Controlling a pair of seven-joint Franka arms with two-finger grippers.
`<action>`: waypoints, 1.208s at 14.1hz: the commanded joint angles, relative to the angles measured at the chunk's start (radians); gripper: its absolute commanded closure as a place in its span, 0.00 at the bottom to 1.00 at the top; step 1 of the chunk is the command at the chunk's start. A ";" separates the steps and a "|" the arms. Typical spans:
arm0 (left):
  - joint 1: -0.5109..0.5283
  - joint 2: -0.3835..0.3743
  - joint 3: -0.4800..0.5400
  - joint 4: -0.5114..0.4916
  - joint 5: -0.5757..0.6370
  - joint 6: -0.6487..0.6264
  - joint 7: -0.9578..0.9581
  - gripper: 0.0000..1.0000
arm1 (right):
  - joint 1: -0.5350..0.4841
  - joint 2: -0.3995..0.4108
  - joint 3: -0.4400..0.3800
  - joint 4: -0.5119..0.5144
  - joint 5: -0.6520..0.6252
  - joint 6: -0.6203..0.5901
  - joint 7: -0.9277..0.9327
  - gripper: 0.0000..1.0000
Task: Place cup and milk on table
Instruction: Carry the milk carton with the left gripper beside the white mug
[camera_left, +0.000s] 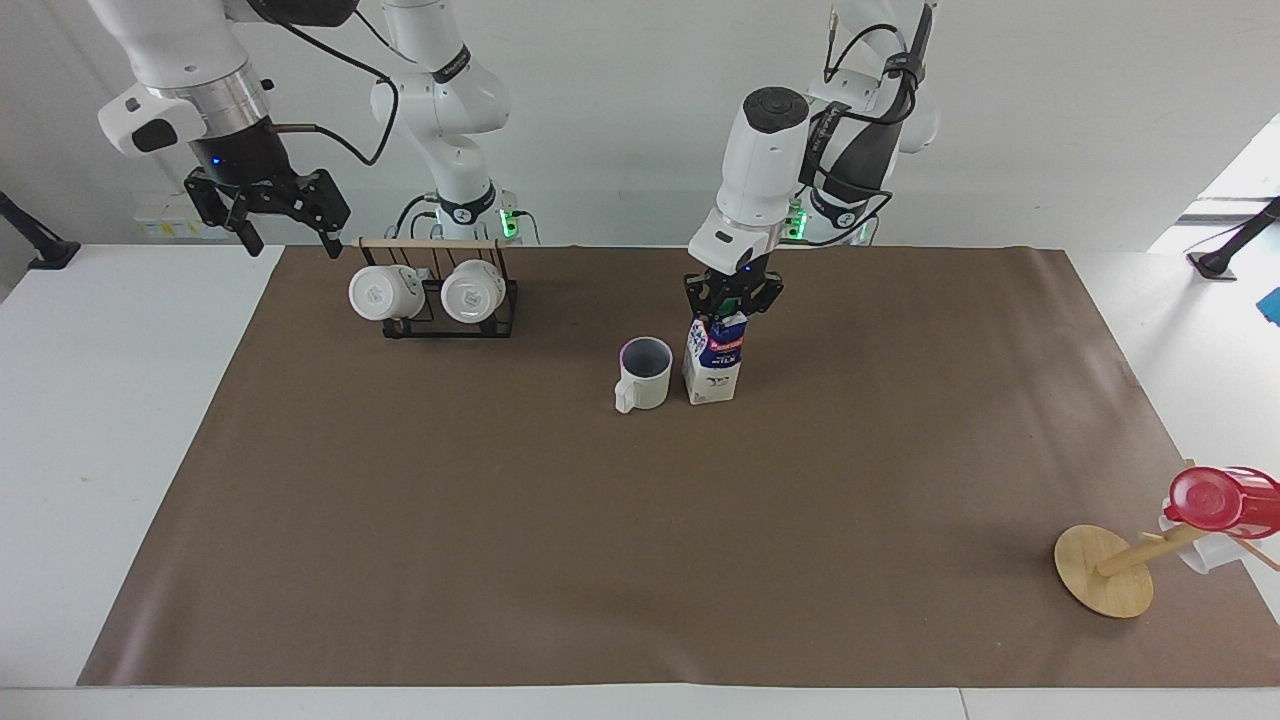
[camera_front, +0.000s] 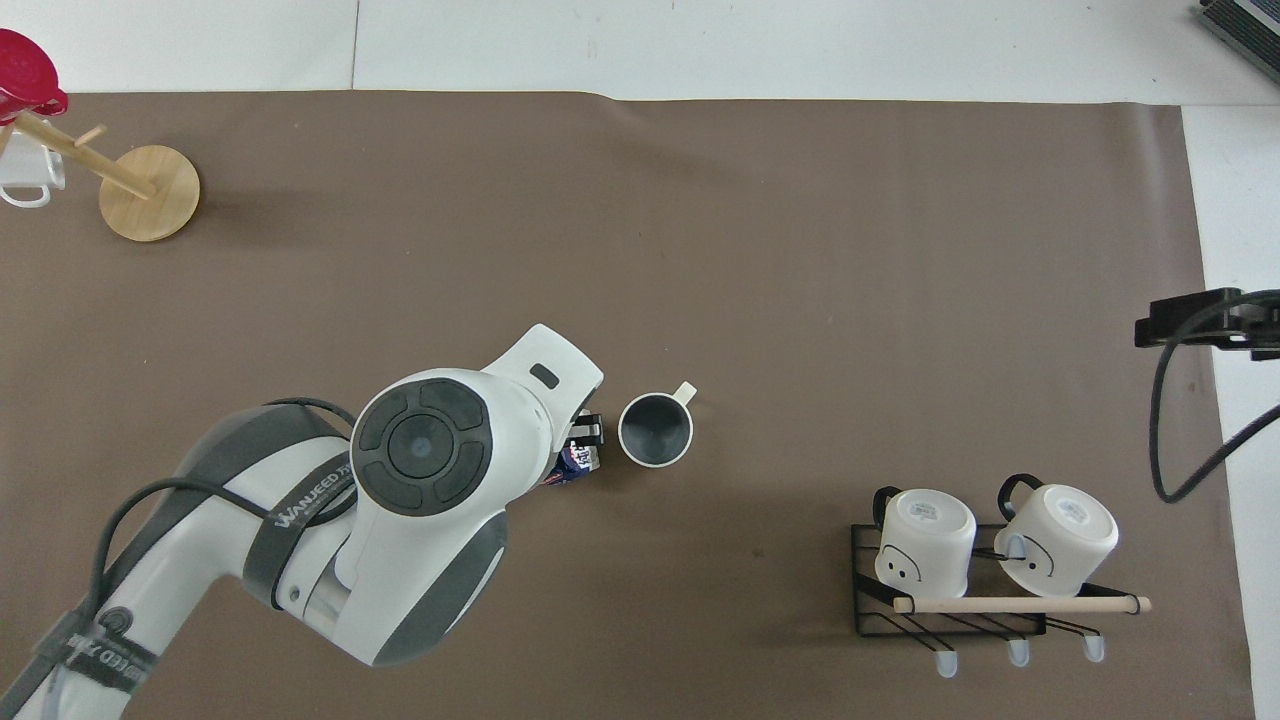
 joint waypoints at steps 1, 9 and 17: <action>-0.024 0.002 0.018 0.010 0.002 -0.011 -0.020 0.42 | -0.005 0.014 0.001 0.011 -0.003 -0.005 -0.029 0.00; -0.027 -0.022 0.020 0.022 0.004 -0.058 -0.009 0.00 | -0.006 0.025 0.003 0.022 0.017 -0.019 0.050 0.00; 0.103 -0.115 0.035 0.172 0.005 -0.377 0.222 0.00 | 0.000 0.005 0.012 0.050 -0.010 -0.057 0.043 0.00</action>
